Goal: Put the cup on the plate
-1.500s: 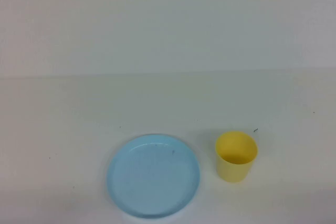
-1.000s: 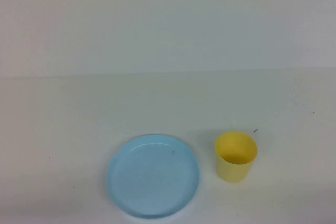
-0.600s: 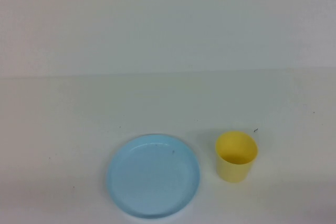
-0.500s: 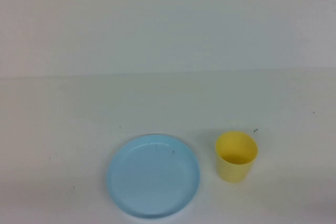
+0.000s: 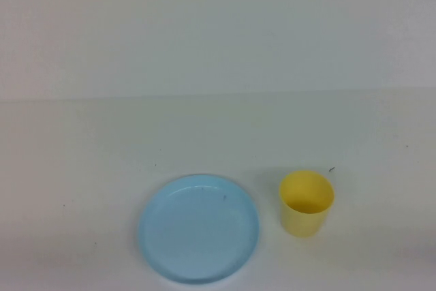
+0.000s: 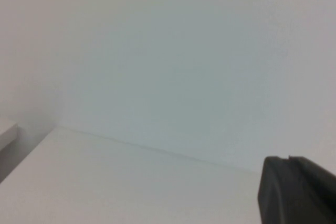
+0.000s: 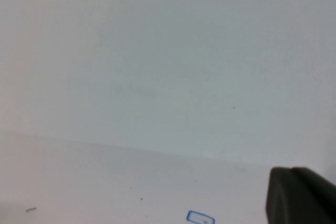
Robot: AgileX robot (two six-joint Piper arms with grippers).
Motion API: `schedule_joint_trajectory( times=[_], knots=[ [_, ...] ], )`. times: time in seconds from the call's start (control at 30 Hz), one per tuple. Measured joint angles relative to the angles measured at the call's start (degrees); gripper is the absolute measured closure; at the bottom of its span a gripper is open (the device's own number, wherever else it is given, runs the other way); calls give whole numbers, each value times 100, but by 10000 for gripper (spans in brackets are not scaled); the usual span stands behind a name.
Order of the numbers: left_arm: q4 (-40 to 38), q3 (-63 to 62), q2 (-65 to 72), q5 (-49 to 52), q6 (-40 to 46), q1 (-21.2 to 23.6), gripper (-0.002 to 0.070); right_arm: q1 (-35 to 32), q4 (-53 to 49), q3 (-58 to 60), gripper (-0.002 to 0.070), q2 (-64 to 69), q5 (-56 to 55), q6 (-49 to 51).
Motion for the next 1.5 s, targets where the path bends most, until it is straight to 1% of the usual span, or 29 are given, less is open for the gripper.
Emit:
schedule_joint_trajectory(
  times=[0.17,0.33,0.43,0.53,0.63,0.77,0.87,0.93,1.0,1.07,1.13,1.2,1.27,1.3,1.33,1.37,1.4,1.43,1.5],
  knots=[
    [-12,-56,0,290,-107,0,673,0,-36,0,675,0,-90,272],
    [-150,-422,8,995,-147,0,673,0,72,0,675,0,-606,1072],
    [-140,-709,12,1251,-108,0,673,0,72,-163,675,0,-622,1547],
    [-140,-1105,77,1658,189,0,673,0,-18,-576,675,0,-414,1798],
    [-140,-1599,326,2237,744,0,673,0,-281,-1011,675,-9,-15,1869],
    [-152,-2205,978,3241,1557,0,673,0,-627,-1352,675,3,647,1878],
    [-273,-2607,1535,4050,1794,0,673,0,-727,-1402,675,248,1208,1878],
    [-639,-2779,1883,4257,1933,0,673,0,-737,-1402,675,476,1476,1878],
    [-1219,-2794,2200,4141,2169,-41,673,0,-719,-1416,675,722,1659,1836],
    [-1713,-2794,2506,4025,2703,-164,673,0,-574,-1464,675,1004,1873,1742],
    [-2207,-2794,2861,3993,3321,-282,657,0,-248,-1608,675,1283,2171,1477],
    [-2709,-2794,3224,3972,3777,-357,595,30,228,-1793,675,1523,2564,883],
    [-3274,-2832,3615,3972,4231,-402,505,124,898,-2026,675,1790,3022,80],
    [-3637,-2876,3842,4065,4550,-416,449,184,1190,-2116,675,1899,3234,-273],
    [-4014,-2944,4064,4235,5022,-440,398,241,1558,-2225,675,2030,3420,-721],
    [-4314,-3004,4251,4367,5561,-450,365,285,1939,-2322,675,2156,3573,-1158],
    [-4741,-3073,4484,4522,6033,-450,337,301,2261,-2407,675,2272,3668,-1472],
    [-5132,-3134,4708,4606,6315,-450,329,340,2580,-2481,675,2375,3754,-1784],
    [-5625,-3257,5120,4624,6551,-450,330,351,3081,-2592,675,2519,3822,-2155]
  ],
)
